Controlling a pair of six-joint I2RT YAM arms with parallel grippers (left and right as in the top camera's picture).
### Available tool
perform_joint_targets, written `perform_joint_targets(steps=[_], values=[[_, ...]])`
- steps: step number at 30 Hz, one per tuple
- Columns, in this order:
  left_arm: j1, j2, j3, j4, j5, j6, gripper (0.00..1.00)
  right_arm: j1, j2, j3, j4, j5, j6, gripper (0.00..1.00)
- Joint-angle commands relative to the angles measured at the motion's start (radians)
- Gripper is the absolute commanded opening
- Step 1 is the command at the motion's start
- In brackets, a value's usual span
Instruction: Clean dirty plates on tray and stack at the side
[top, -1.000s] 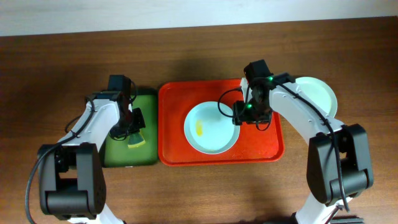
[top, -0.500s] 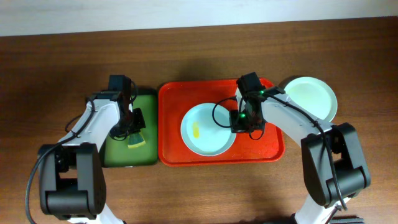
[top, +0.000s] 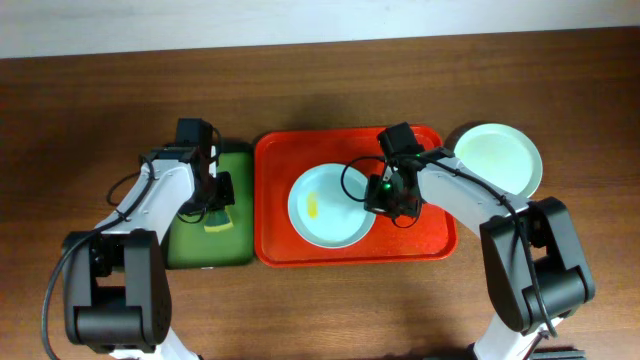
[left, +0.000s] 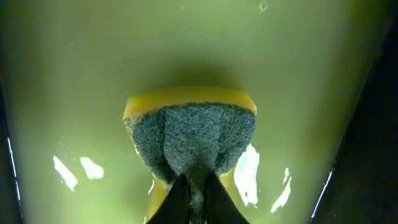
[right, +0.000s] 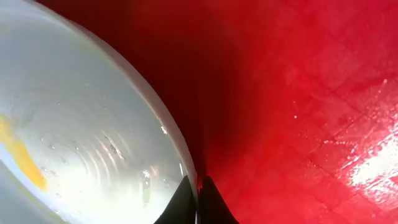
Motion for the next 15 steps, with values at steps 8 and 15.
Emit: perform_joint_targets(steps=[8, 15], values=[[-0.004, 0.005, 0.002, 0.018, -0.057, 0.132, 0.0, -0.017, -0.013, 0.034, -0.006, -0.006, -0.272, 0.19], [-0.033, 0.005, 0.096, -0.083, -0.057, 0.137, 0.0, -0.017, -0.013, 0.034, -0.002, 0.031, -0.302, 0.56]])
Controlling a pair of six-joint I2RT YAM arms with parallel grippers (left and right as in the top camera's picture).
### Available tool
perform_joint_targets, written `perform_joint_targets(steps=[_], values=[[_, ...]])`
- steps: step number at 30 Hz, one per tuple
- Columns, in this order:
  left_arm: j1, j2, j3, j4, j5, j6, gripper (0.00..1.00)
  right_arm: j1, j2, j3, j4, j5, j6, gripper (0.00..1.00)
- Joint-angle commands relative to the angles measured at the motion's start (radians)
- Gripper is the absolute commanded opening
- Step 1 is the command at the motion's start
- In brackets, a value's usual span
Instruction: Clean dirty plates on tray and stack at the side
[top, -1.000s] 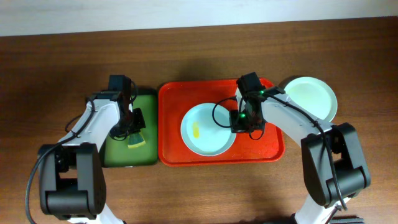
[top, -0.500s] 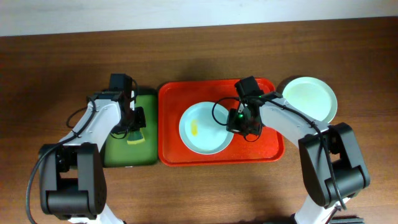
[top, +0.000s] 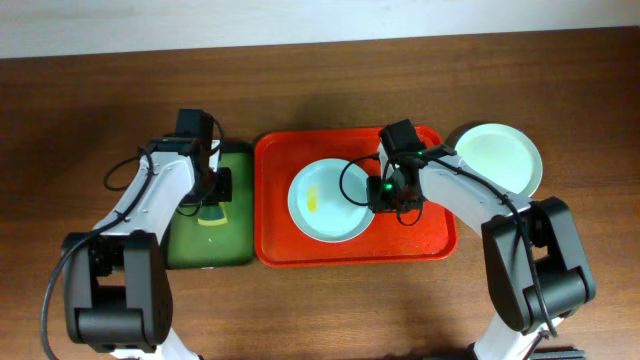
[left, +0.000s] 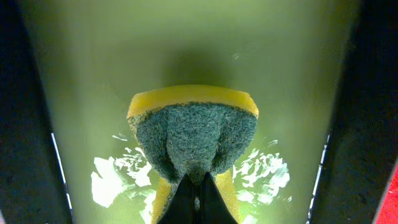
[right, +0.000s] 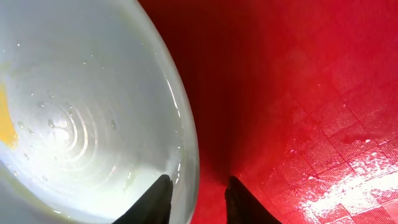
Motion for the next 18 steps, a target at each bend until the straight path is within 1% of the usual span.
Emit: perform_joint_targets(steps=[1, 2, 6, 7, 8, 9, 11, 14, 15, 16, 17, 18], values=[[-0.02, 0.003, 0.022, -0.005, -0.011, 0.02, 0.0, -0.006, -0.013, 0.019, 0.003, 0.007, -0.017, 0.78], [-0.02, 0.003, 0.022, -0.005, -0.011, 0.02, 0.0, -0.006, -0.013, 0.019, 0.002, 0.006, -0.017, 0.99], [-0.02, 0.003, 0.022, -0.005, -0.01, 0.019, 0.0, -0.006, -0.013, 0.019, 0.027, 0.001, -0.017, 0.99], [-0.02, 0.003, 0.022, -0.005, -0.011, 0.019, 0.0, -0.006, -0.013, 0.019, 0.031, 0.001, -0.016, 0.81], [-0.02, 0.003, 0.022, -0.005, -0.011, 0.02, 0.0, -0.006, -0.013, 0.019, 0.034, 0.001, -0.016, 0.47], [-0.02, 0.003, 0.022, -0.004, -0.011, 0.02, 0.0, -0.006, -0.013, 0.019, 0.037, 0.001, -0.016, 0.38], [-0.02, 0.003, 0.022, -0.004, -0.011, 0.02, 0.0, -0.008, -0.025, 0.052, 0.013, 0.0, -0.016, 0.36], [-0.02, 0.003, 0.022, -0.005, -0.011, 0.021, 0.0, -0.008, -0.045, 0.163, -0.143, 0.001, -0.016, 0.39], [-0.02, 0.003, 0.022, -0.005, -0.011, 0.02, 0.0, -0.008, -0.045, 0.183, -0.172, 0.001, -0.016, 0.41], [-0.02, 0.003, 0.022, -0.005, -0.011, 0.02, 0.0, -0.008, -0.045, 0.184, -0.173, 0.0, -0.016, 0.61], [-0.02, 0.003, 0.022, -0.004, -0.011, 0.02, 0.0, -0.008, -0.045, 0.184, -0.176, -0.004, -0.016, 0.99], [-0.02, 0.003, 0.022, -0.005, -0.011, 0.02, 0.0, -0.008, -0.045, 0.184, -0.177, -0.004, -0.016, 0.98]])
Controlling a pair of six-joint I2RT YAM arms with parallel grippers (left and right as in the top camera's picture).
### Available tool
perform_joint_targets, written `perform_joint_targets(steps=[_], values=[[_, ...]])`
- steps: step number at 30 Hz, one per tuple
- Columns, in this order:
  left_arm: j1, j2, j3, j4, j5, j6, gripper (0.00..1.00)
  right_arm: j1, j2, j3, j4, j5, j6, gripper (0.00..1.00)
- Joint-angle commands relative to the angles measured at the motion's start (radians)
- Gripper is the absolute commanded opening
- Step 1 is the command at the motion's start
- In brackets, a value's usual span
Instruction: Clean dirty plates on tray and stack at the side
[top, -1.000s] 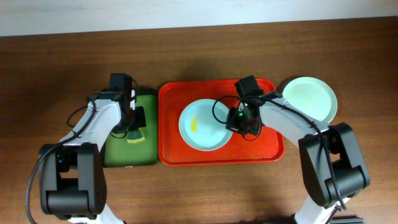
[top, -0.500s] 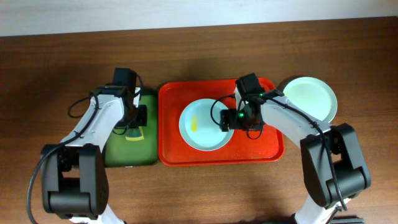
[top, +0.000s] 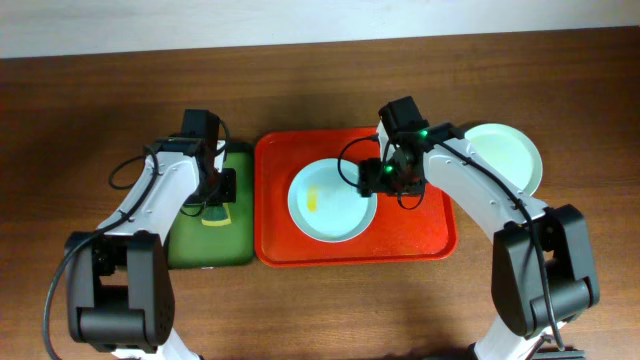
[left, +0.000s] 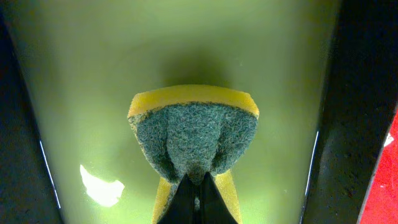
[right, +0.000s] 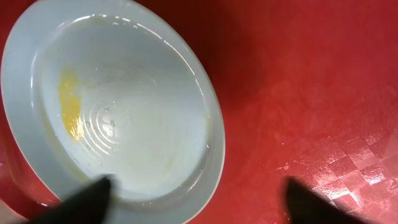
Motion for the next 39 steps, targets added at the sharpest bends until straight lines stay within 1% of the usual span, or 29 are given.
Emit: perform_joint_targets(steps=[1, 2, 3, 4, 6, 8, 13, 15, 16, 22, 25, 26, 27, 30, 32, 34, 35, 37, 39], values=[[0.0, 0.003, 0.022, -0.001, -0.011, 0.02, 0.0, -0.005, -0.021, 0.017, -0.003, -0.002, 0.0, 0.98], [0.0, 0.003, 0.022, -0.001, -0.011, 0.02, 0.0, -0.005, -0.021, 0.017, -0.002, -0.001, 0.0, 0.81], [0.0, 0.003, 0.022, -0.001, -0.011, 0.02, 0.0, -0.005, -0.021, 0.017, -0.006, 0.008, 0.0, 0.45], [0.0, 0.003, 0.022, -0.001, -0.011, 0.019, 0.0, -0.003, -0.021, 0.017, -0.01, 0.01, 0.0, 0.32], [0.0, 0.003, 0.022, -0.001, -0.01, 0.019, 0.0, -0.002, -0.018, 0.016, -0.015, 0.01, 0.0, 0.31], [0.0, 0.003, 0.021, -0.001, -0.01, 0.019, 0.0, -0.001, 0.0, 0.011, -0.014, 0.01, 0.0, 0.26], [0.0, 0.003, 0.021, 0.003, -0.01, 0.019, 0.0, 0.018, 0.02, -0.027, 0.027, 0.074, 0.001, 0.32], [0.0, 0.003, 0.021, 0.003, -0.01, 0.019, 0.0, 0.017, 0.022, -0.076, 0.09, 0.089, 0.003, 0.33], [0.0, 0.003, 0.021, 0.003, -0.01, 0.019, 0.0, 0.017, 0.025, -0.101, 0.13, 0.088, 0.003, 0.33], [0.0, 0.003, 0.021, 0.004, -0.01, 0.019, 0.0, 0.017, 0.051, -0.126, 0.182, 0.084, 0.005, 0.32], [0.0, 0.004, 0.011, 0.011, -0.01, 0.019, 0.0, 0.03, 0.066, -0.126, 0.187, 0.084, 0.031, 0.15], [0.0, 0.003, 0.002, 0.019, -0.01, 0.019, 0.0, 0.032, 0.066, -0.126, 0.186, 0.084, 0.031, 0.06], [0.0, 0.004, -0.022, 0.041, -0.01, 0.019, 0.0, 0.032, 0.066, -0.126, 0.183, 0.084, 0.031, 0.04], [0.0, 0.004, -0.13, 0.153, 0.002, 0.019, 0.0, 0.032, 0.066, -0.126, 0.183, 0.084, 0.031, 0.04], [0.0, 0.004, -0.145, 0.162, 0.008, 0.019, 0.0, 0.032, 0.066, -0.126, 0.183, 0.084, 0.031, 0.04], [0.0, 0.002, -0.114, 0.14, 0.008, 0.019, 0.0, 0.032, 0.066, -0.126, 0.182, 0.084, 0.039, 0.04], [0.0, -0.01, -0.065, 0.1, 0.008, 0.019, 0.0, 0.032, 0.066, -0.122, 0.182, 0.084, 0.05, 0.04], [0.001, -0.054, 0.029, 0.041, 0.004, 0.019, 0.0, 0.032, 0.047, -0.074, 0.111, 0.081, 0.069, 0.04], [0.0, -0.09, 0.07, 0.017, 0.002, 0.02, 0.0, 0.032, 0.022, -0.053, 0.058, 0.08, 0.125, 0.04]])
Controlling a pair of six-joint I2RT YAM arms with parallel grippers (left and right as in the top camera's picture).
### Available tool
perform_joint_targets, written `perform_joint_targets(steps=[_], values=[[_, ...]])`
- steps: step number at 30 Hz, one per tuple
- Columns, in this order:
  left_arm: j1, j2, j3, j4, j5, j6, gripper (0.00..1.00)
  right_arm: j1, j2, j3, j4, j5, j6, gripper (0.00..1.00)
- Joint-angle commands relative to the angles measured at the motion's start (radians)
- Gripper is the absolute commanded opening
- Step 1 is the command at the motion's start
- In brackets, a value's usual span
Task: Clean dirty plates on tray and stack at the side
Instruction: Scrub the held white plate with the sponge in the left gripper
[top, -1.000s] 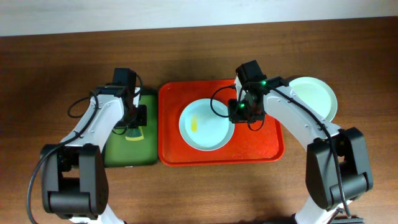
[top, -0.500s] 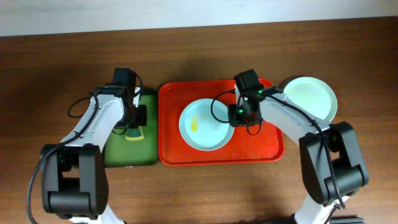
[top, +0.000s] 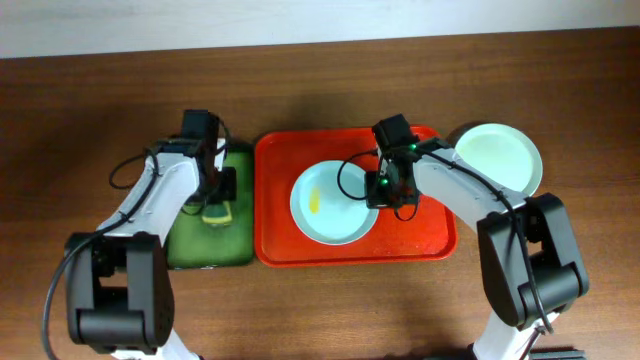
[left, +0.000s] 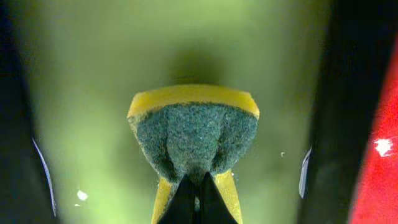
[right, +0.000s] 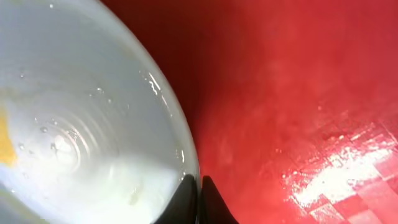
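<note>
A white dirty plate (top: 330, 205) with a yellow smear (top: 314, 203) lies on the red tray (top: 430, 238). My right gripper (top: 385, 193) (right: 200, 184) is shut on the plate's right rim (right: 180, 149), one finger inside the rim and one outside over the tray. My left gripper (top: 215, 203) (left: 194, 186) is shut on a yellow sponge with a green scouring face (left: 194, 134). It holds the sponge over the green basin (top: 205, 248), left of the tray.
A clean pale-green plate (top: 500, 158) sits on the wooden table just right of the tray. The basin's dark wall and the tray's left edge (left: 382, 149) show close to the right of the sponge. The tray floor is wet and glossy.
My right gripper was open and higher above the plate; now it is low and shut on the plate's right rim. My left gripper, still holding the sponge, has shifted slightly toward the tray.
At first my right gripper was shut on the plate's right rim. Then it stood open astride that rim, then open higher over the plate, and now it grips the rim again. My left gripper held the sponge over the green basin at every moment.
</note>
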Motion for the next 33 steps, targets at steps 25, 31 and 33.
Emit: perform_joint_targets(steps=[25, 31, 33], values=[[-0.297, -0.016, 0.163, -0.062, 0.322, -0.09, 0.0, 0.064, 0.028, 0.03, 0.015, -0.169, 0.157, 0.04], [-0.301, 0.087, 0.155, 0.006, 0.248, -0.117, 0.0, 0.064, 0.028, -0.009, 0.029, -0.127, 0.156, 0.17], [-0.301, 0.113, 0.155, 0.019, 0.223, -0.117, 0.0, 0.064, 0.028, -0.024, 0.035, -0.119, 0.156, 0.18]])
